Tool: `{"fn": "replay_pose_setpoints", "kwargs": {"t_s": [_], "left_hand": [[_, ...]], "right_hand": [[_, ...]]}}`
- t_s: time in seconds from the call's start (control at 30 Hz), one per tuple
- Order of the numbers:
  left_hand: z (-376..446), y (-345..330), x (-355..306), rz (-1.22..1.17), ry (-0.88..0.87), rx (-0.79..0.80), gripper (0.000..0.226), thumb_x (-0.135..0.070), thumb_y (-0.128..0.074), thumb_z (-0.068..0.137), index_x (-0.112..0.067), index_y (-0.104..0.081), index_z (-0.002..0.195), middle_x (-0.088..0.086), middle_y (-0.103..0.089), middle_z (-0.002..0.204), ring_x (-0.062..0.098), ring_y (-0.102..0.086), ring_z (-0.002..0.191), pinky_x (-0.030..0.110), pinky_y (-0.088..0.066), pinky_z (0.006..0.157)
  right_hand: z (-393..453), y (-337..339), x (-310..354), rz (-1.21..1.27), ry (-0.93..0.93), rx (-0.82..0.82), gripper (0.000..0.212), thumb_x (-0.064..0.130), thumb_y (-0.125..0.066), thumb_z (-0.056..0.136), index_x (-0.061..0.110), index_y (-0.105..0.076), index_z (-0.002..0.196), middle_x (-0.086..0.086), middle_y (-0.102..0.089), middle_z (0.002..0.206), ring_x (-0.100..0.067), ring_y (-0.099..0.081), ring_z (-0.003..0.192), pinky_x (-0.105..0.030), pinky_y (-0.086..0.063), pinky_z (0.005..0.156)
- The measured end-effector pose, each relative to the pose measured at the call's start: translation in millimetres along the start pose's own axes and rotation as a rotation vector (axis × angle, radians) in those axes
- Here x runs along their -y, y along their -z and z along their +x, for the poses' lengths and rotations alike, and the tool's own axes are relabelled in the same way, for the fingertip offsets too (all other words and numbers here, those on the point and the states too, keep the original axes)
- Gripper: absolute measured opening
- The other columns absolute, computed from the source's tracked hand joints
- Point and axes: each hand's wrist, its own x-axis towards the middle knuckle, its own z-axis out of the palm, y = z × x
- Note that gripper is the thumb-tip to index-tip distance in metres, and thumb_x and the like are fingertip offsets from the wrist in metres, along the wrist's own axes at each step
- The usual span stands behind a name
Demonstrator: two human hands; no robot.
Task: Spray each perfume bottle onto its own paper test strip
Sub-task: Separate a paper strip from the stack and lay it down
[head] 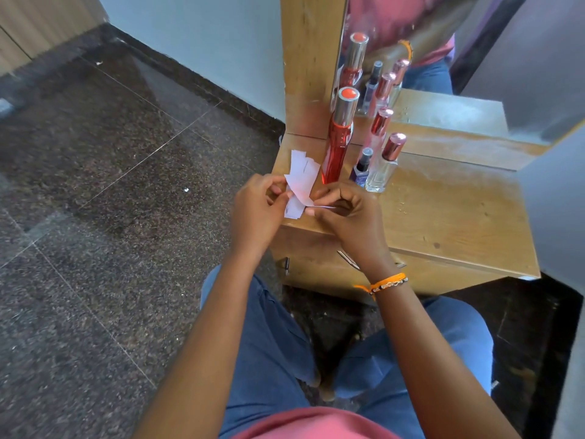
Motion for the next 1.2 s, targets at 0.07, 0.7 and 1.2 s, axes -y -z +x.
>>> {"fn": "replay_pose_setpoints", "kwargs": {"t_s": [0.07, 0.7, 1.2], "left_hand": [[-0.2, 0.7, -1.3, -0.005, 0.02, 0.007, 0.019, -0.018, -0.064, 0.083, -0.022, -0.068, 0.101, -0.007, -0.058, 0.086, 0.001, -0.05, 0.065, 0.008, -0.036, 0.057], [-40.3, -32.5, -68.5, -0.341, 0.109, 0.42, 0.014, -0.019, -0.066, 0.082, -0.027, -0.068, 0.071, -0.013, -0.066, 0.07, -0.005, -0.055, 0.057, 0.017, -0.045, 0.063], [-35.2, -55.9, -82.0, -0.072, -0.053, 0.286, 0.01, -0.025, -0.064, 0.083, -0.029, -0.069, 0.091, -0.017, -0.062, 0.078, -0.002, -0.056, 0.074, 0.009, -0.037, 0.061]], "right_hand": [[-2.6, -1.3, 0.2, -0.037, 0.067, -0.069, 0.015, -0.007, -0.078, 0.067, -0.001, -0.065, 0.068, -0.008, -0.063, 0.081, -0.015, -0.062, 0.075, -0.019, -0.051, 0.069], [-65.3, 53.4, 10.3, 0.05, -0.059, -0.401, 0.016, 0.01, -0.056, 0.089, 0.022, -0.051, 0.098, 0.007, -0.06, 0.097, -0.01, -0.061, 0.09, -0.036, -0.053, 0.076], [-14.6, 88.6, -1.9, -0.664, -0.099, -0.354, 0.014, -0.002, -0.066, 0.078, 0.005, -0.064, 0.091, -0.011, -0.062, 0.095, -0.028, -0.057, 0.087, -0.038, -0.046, 0.076]]}}
